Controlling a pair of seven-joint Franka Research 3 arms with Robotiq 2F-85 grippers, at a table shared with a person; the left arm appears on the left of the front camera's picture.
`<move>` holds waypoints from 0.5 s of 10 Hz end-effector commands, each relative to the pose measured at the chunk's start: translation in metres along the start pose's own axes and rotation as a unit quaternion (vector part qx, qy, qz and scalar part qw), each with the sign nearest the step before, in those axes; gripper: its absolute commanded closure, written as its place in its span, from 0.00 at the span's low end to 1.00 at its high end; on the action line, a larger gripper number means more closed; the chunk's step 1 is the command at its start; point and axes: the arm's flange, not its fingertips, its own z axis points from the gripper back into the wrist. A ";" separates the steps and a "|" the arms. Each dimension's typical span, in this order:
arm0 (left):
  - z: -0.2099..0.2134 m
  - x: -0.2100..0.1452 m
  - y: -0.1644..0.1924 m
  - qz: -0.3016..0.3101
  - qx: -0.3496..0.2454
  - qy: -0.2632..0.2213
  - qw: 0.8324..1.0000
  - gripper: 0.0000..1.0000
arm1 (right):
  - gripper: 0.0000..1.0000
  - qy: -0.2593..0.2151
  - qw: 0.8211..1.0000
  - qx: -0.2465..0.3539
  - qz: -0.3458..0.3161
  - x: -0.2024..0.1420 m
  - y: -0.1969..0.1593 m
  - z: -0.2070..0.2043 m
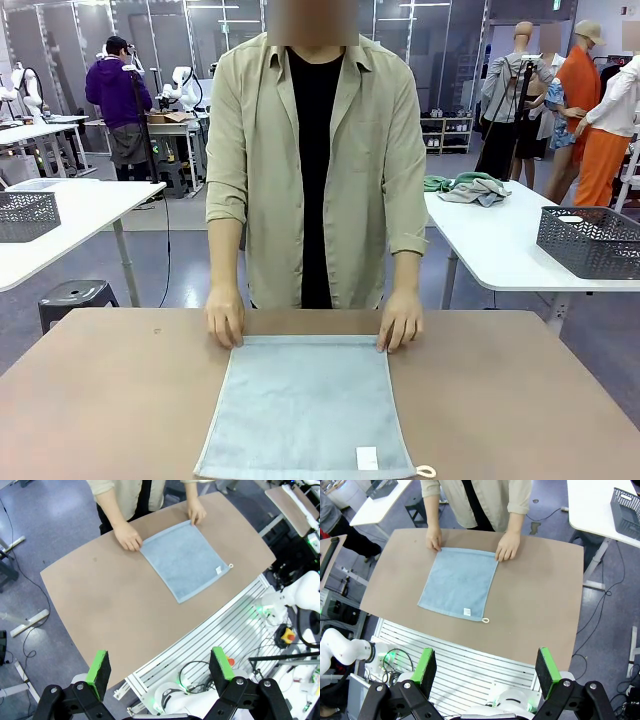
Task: Fold the towels and place them in the basket.
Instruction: When a person lays out a Towel with hook on the table, fold it in half twice.
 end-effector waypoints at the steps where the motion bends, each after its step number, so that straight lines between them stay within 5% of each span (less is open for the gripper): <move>1: 0.002 0.001 -0.003 -0.006 0.000 -0.005 1.000 0.00 | 0.00 -0.007 1.000 0.004 0.004 -0.004 0.002 0.006; 5: 0.002 0.001 -0.003 -0.006 0.000 -0.005 1.000 0.00 | 0.00 -0.007 1.000 0.004 0.004 -0.004 0.002 0.006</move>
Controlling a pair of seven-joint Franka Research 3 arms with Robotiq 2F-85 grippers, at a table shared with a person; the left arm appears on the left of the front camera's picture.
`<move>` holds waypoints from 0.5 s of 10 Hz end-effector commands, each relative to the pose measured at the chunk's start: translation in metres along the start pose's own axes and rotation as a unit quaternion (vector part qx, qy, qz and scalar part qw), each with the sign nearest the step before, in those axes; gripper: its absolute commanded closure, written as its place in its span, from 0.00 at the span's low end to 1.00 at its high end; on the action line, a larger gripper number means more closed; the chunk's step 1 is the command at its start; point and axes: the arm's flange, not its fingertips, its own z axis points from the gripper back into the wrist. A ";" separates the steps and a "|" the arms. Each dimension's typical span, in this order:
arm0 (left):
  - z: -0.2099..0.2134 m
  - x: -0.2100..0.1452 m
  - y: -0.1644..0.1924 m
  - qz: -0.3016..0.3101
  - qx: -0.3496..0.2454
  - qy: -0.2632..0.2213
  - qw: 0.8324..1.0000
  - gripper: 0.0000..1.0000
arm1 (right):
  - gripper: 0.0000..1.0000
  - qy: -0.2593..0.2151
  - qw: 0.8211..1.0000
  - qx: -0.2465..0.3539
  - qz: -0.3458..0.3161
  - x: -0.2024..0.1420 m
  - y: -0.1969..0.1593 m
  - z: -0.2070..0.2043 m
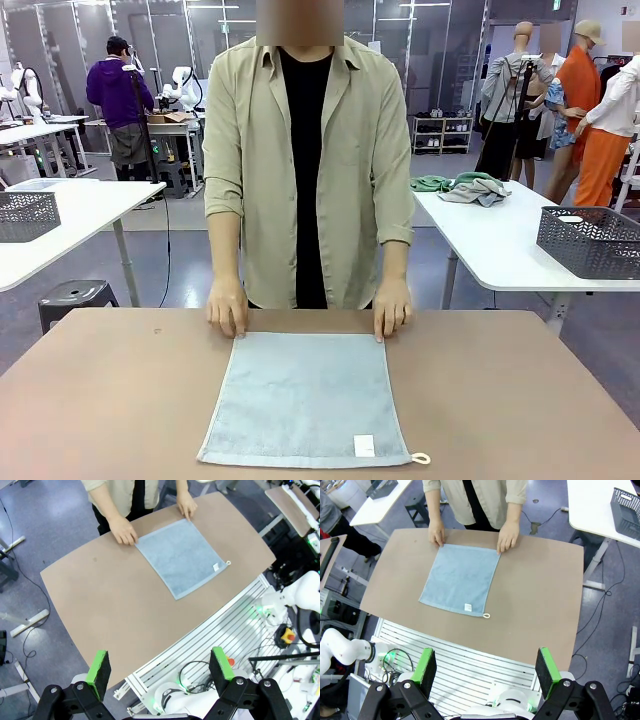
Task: Fold the towels and place them in the basket.
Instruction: When a person lays out a Towel with hook on the table, fold it in half twice.
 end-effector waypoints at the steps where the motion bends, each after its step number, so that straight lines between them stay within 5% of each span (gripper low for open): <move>1: 0.002 0.001 -0.003 -0.006 0.000 -0.005 1.000 0.00 | 0.00 -0.007 1.000 0.004 0.004 -0.004 0.002 0.006; 5: -0.001 0.009 -0.008 -0.024 0.012 0.004 1.000 0.00 | 0.00 0.015 0.999 -0.005 0.038 0.006 0.007 -0.003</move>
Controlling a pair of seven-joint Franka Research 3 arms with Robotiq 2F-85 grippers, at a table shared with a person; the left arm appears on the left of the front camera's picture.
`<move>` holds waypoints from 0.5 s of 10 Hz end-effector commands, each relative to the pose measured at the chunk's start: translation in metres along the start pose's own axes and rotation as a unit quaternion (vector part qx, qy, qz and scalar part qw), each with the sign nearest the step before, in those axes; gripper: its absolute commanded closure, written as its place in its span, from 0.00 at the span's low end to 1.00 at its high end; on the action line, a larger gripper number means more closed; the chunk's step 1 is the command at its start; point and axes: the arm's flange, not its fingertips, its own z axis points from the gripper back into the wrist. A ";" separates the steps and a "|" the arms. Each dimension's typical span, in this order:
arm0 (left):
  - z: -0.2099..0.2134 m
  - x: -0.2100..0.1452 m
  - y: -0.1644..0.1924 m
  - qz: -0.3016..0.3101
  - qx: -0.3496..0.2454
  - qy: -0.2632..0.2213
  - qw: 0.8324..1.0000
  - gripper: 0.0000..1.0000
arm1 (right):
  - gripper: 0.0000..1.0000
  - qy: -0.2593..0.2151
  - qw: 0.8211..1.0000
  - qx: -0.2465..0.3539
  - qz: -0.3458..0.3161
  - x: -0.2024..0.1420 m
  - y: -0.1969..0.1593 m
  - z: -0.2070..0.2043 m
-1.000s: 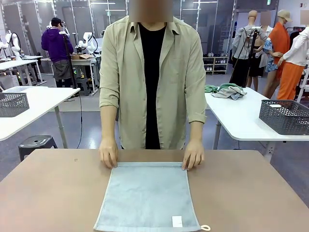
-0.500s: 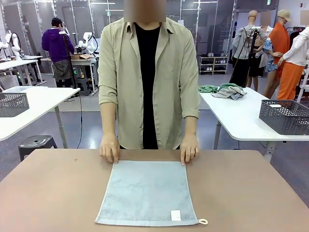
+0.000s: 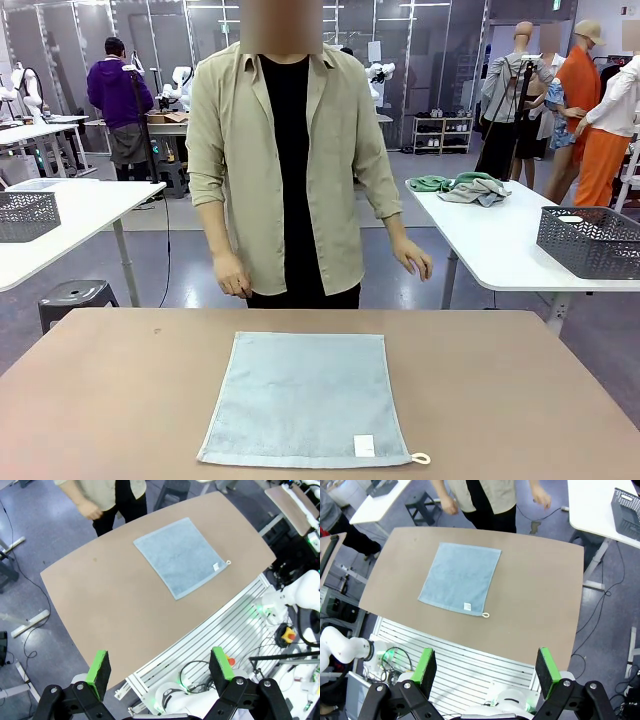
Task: Fold the towels and place them in the basket.
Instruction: When a person lays out a Towel with hook on the table, fold it in half twice.
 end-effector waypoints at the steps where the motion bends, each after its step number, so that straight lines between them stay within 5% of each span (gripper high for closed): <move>1: -0.005 0.022 -0.017 -0.053 0.019 0.015 0.998 0.00 | 0.00 0.036 0.997 -0.002 0.065 0.013 0.015 -0.006; 5: -0.074 0.097 -0.086 -0.237 0.023 0.109 0.965 0.00 | 0.00 0.154 0.955 0.016 0.253 0.049 0.076 -0.080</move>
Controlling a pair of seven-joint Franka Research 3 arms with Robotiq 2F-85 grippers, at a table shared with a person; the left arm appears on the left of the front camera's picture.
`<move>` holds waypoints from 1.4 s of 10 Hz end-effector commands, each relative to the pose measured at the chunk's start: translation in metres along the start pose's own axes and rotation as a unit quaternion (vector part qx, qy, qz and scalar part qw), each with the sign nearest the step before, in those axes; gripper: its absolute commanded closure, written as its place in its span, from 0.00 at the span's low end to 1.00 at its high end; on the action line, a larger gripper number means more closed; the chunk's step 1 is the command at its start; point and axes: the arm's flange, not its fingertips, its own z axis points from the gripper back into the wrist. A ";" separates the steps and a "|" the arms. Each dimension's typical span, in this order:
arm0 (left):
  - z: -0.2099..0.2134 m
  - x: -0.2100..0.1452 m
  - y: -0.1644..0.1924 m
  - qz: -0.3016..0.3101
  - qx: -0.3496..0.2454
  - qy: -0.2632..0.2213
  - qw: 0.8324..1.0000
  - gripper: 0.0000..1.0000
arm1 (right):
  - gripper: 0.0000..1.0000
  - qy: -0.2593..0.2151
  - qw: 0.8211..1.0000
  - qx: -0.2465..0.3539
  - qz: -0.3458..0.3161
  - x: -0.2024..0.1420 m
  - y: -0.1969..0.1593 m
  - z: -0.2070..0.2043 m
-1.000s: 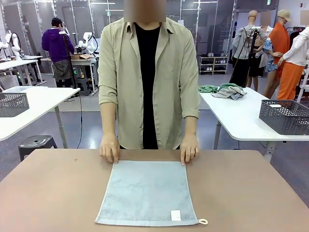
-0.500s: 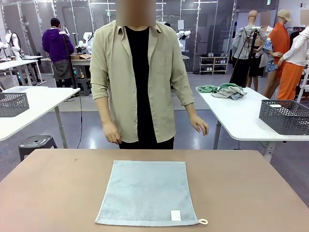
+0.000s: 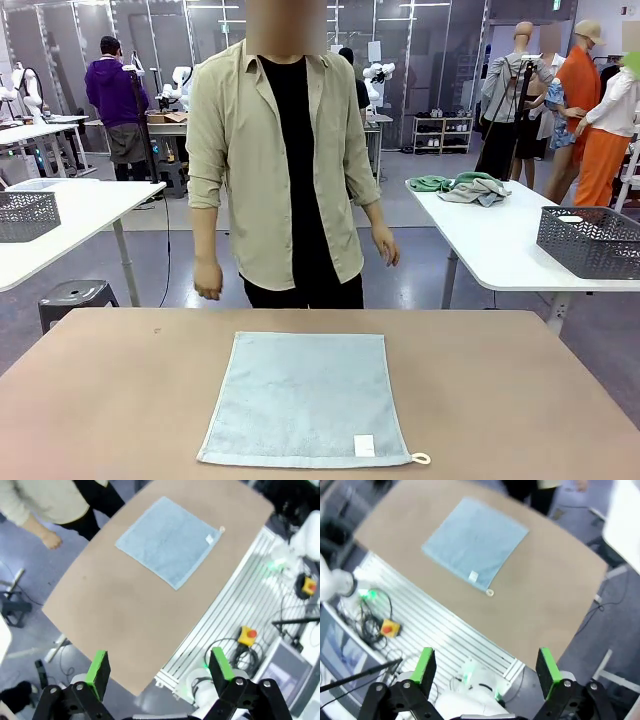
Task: Fold the towels and place them in the basket.
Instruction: When a person lays out a Towel with hook on the table, fold it in half twice.
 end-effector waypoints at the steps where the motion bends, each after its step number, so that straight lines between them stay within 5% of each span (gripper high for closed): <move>1: -0.029 0.033 -0.009 -0.107 0.010 0.056 0.993 0.00 | 0.00 0.059 0.991 0.008 0.120 0.020 0.010 -0.023; 4: -0.100 0.048 -0.040 -0.228 -0.007 0.109 0.967 0.00 | 0.00 0.118 0.958 0.044 0.258 0.020 0.033 -0.096; 7: -0.145 0.040 -0.060 -0.290 -0.018 0.138 0.947 0.00 | 0.00 0.109 0.926 0.036 0.360 0.009 0.043 -0.146; 14: -0.152 0.044 -0.063 -0.286 -0.034 0.144 0.947 0.00 | 0.00 0.125 0.920 0.045 0.368 0.013 0.052 -0.153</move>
